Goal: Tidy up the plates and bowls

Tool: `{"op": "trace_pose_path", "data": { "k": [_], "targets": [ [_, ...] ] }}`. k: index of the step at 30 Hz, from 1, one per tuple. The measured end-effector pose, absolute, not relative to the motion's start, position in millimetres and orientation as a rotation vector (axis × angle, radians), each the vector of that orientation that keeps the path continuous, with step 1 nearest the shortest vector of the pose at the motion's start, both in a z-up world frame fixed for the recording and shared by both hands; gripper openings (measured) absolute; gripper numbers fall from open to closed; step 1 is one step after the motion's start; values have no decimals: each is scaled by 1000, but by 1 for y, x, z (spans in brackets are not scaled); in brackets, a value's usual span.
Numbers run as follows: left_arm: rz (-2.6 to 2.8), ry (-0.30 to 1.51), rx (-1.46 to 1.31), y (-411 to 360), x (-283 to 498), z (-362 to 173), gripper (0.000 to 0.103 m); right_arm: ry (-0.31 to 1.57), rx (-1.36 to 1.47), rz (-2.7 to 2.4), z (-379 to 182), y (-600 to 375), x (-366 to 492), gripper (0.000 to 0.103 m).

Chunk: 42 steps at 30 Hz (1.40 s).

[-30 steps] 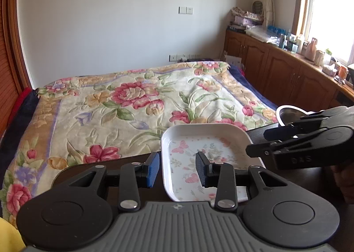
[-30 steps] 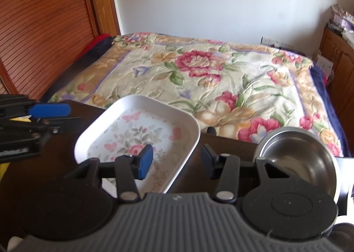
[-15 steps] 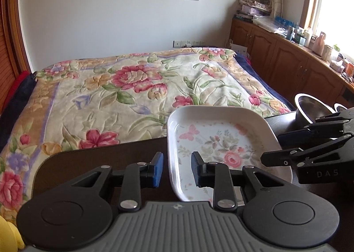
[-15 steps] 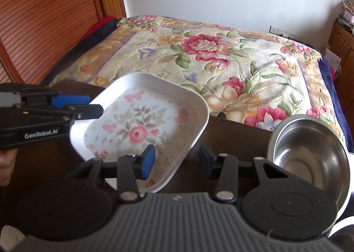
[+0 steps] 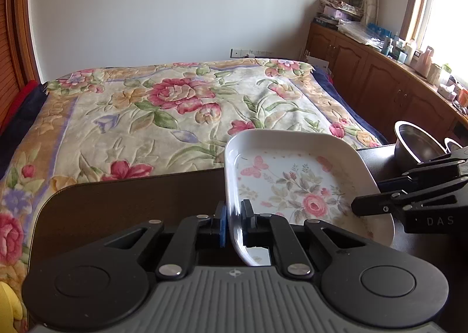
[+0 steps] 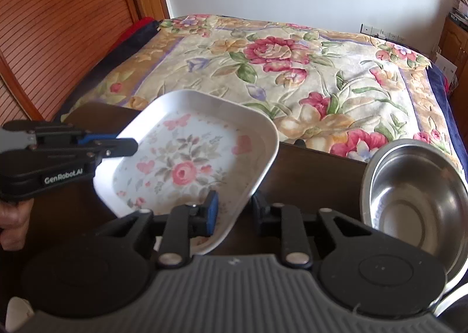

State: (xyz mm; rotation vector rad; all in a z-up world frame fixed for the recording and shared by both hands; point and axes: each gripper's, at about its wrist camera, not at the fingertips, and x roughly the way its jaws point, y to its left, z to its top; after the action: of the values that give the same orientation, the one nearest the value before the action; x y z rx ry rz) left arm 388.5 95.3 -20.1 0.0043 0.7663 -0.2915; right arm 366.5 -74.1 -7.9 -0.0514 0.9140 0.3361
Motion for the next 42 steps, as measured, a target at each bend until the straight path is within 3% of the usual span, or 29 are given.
{"op": "trace_pose_path", "data": {
  "k": [17,42],
  "targets": [
    [-266,758,9,108,349,-5,10,892,-32,399,-1,-69,346,16],
    [-267,650,23,95,263,47,10,784,-3,433,36,-91,281,15]
  ]
}}
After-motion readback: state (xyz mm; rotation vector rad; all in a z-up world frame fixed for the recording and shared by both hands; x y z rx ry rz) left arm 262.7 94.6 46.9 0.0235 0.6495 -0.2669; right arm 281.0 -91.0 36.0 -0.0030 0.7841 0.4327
